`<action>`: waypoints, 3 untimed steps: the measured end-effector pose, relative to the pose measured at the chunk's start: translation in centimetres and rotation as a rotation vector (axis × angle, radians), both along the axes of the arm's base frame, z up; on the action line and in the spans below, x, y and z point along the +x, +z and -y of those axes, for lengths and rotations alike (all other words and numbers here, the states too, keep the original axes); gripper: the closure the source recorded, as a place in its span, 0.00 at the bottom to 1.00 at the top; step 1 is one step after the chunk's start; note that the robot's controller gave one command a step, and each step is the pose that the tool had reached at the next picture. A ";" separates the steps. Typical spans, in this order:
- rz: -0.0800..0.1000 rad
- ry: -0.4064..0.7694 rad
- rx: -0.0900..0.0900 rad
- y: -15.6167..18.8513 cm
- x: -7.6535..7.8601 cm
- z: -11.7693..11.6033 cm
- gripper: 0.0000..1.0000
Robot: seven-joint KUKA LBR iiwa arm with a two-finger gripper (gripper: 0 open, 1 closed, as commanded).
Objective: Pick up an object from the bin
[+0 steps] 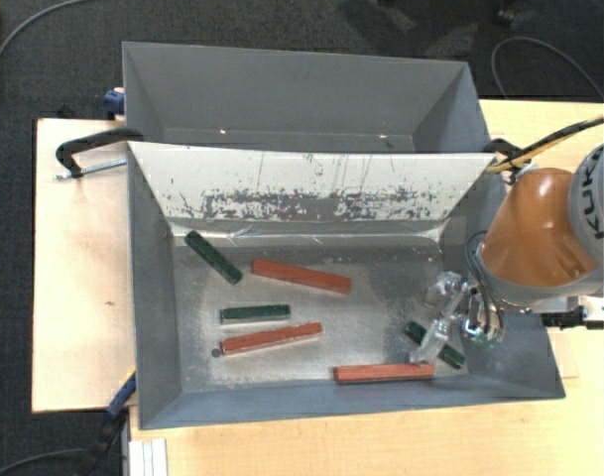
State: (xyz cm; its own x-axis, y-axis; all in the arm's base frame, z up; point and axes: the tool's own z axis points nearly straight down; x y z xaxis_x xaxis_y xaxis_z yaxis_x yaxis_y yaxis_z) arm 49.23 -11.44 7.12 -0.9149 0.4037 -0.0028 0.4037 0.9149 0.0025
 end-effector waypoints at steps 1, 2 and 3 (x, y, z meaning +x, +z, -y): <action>-0.002 -0.001 0.000 0.0 -0.1 0.0 1.00; 0.003 -0.001 -0.002 2.0 0.1 0.0 1.00; 0.007 0.000 -0.003 8.6 0.3 0.0 1.00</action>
Offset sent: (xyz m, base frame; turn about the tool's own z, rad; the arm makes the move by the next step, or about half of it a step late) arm 0.0000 0.0000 0.0000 0.0000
